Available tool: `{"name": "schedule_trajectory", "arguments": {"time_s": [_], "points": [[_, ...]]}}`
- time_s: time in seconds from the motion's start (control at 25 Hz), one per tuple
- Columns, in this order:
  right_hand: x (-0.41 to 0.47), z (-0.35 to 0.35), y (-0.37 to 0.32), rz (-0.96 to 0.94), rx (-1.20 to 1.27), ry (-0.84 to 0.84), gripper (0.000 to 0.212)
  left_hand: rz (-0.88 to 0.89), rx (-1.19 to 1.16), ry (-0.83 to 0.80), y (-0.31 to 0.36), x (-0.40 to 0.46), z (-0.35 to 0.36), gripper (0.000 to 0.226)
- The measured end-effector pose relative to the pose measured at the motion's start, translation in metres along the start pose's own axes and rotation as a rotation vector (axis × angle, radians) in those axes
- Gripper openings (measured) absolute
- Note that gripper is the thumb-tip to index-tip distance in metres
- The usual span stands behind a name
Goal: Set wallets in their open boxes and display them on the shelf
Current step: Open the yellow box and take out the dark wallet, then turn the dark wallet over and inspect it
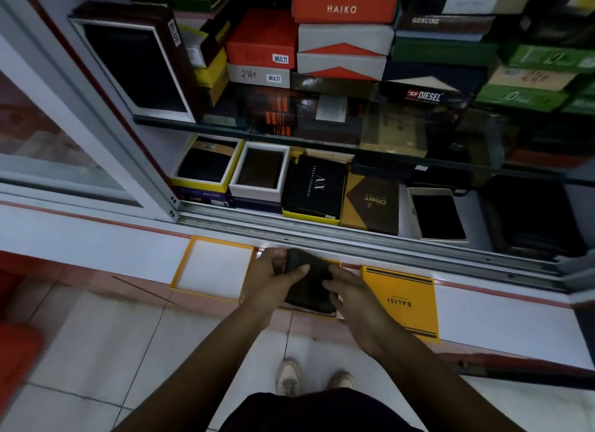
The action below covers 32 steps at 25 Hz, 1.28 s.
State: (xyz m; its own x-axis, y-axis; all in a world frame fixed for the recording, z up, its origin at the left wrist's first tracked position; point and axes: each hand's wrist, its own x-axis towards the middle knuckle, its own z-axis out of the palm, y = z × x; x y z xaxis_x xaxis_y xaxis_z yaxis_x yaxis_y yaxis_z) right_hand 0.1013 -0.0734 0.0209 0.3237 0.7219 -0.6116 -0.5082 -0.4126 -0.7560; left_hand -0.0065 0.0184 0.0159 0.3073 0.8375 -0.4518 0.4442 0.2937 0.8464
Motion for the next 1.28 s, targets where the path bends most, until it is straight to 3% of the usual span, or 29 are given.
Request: {"name": "schedule_trajectory", "arguments": {"time_s": [0.08, 0.16, 0.2, 0.28, 0.4, 0.48, 0.6, 0.72, 0.84, 0.96, 1.08, 1.16, 1.28], "points": [[-0.003, -0.009, -0.007, -0.125, -0.122, 0.056, 0.033, 0.086, -0.023, -0.044, 0.006, -0.008, -0.006, 0.031], [-0.004, -0.021, -0.017, -0.288, -0.358, 0.119, 0.058, 0.201, -0.139, -0.123, 0.014, -0.016, -0.016, 0.033], [-0.005, -0.025, -0.025, -0.359, -0.45, 0.087, 0.061, 0.243, -0.208, -0.146, 0.018, -0.02, -0.022, 0.036], [-0.009, -0.026, -0.042, -0.468, -0.514, -0.05, 0.041, 0.288, -0.246, -0.098, 0.025, -0.027, -0.032, 0.035], [-0.013, -0.022, -0.059, -0.68, -0.765, -0.044, 0.029, 0.191, -0.204, -0.04, 0.03, -0.039, -0.037, 0.033], [-0.014, -0.019, -0.064, -0.8, -0.863, -0.013, 0.03, 0.06, -0.339, -0.074, 0.032, -0.045, -0.037, 0.042], [-0.017, -0.012, -0.066, -0.858, -0.889, -0.008, 0.029, -0.045, -0.541, -0.07, 0.034, -0.044, -0.039, 0.031], [-0.021, 0.003, -0.07, -0.862, -0.93, -0.104, 0.027, -0.053, -0.605, -0.047, 0.035, -0.043, -0.038, 0.028], [-0.021, 0.02, -0.07, -0.745, -0.663, -0.134, 0.015, -0.016, -0.591, -0.032, 0.039, -0.051, -0.03, 0.027], [-0.02, 0.019, -0.07, -0.719, -0.544, -0.009, 0.013, -0.058, -0.577, 0.086, 0.041, -0.05, -0.029, 0.019], [-0.021, 0.003, -0.069, -0.688, -0.377, 0.229, 0.011, -0.132, -0.564, 0.174, 0.038, -0.041, -0.041, 0.022], [-0.024, -0.006, -0.072, -0.56, -0.176, 0.283, 0.008, -0.17, -0.539, 0.101, 0.035, -0.04, -0.045, 0.035], [-0.029, -0.012, -0.077, -0.279, -0.014, 0.187, 0.008, -0.324, -0.706, -0.049, 0.033, -0.044, -0.041, 0.047]]}}
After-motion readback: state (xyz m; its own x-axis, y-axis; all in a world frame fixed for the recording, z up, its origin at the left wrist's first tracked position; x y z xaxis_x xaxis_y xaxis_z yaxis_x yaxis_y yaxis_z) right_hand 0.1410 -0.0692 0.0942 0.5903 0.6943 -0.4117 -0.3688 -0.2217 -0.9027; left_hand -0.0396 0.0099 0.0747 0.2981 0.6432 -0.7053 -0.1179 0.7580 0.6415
